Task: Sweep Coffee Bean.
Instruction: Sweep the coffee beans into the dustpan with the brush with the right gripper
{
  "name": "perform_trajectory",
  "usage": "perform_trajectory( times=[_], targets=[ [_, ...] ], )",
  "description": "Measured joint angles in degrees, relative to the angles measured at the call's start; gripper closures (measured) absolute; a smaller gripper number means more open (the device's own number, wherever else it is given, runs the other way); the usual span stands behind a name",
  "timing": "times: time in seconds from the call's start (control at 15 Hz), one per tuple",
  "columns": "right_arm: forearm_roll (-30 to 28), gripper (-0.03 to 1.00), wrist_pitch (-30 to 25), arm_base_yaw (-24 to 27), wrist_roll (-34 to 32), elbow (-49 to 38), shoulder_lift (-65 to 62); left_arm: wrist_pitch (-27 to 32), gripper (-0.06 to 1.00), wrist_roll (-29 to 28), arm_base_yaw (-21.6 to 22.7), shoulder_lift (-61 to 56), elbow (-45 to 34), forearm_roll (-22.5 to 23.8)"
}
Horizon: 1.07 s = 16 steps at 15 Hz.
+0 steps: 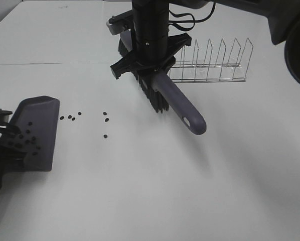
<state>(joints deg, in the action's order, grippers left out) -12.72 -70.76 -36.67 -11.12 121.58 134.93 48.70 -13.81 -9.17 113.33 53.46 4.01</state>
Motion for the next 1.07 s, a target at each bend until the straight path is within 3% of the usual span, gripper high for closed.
perform_trajectory(
  times=[0.2, 0.6, 0.87, 1.07],
  targets=[
    [0.0, 0.67, 0.0, 0.0, 0.0, 0.0, 0.0, 3.38, 0.59, -0.97, -4.58, 2.35, 2.58, -0.06],
    [0.17, 0.67, 0.34, 0.69, -0.06, -1.55, 0.0, 17.88, 0.59, -0.92, -10.89, 10.2, 14.61, -1.95],
    [1.66, 0.67, -0.06, 3.21, -2.06, -9.4, 0.23, 19.48, 0.59, -0.92, -11.4, 11.34, 17.19, -4.58],
    [5.44, 0.67, 0.17, 0.46, -1.83, -8.88, 2.52, 19.37, 0.59, -0.92, -11.46, 11.4, 17.42, -5.04]
  ],
)
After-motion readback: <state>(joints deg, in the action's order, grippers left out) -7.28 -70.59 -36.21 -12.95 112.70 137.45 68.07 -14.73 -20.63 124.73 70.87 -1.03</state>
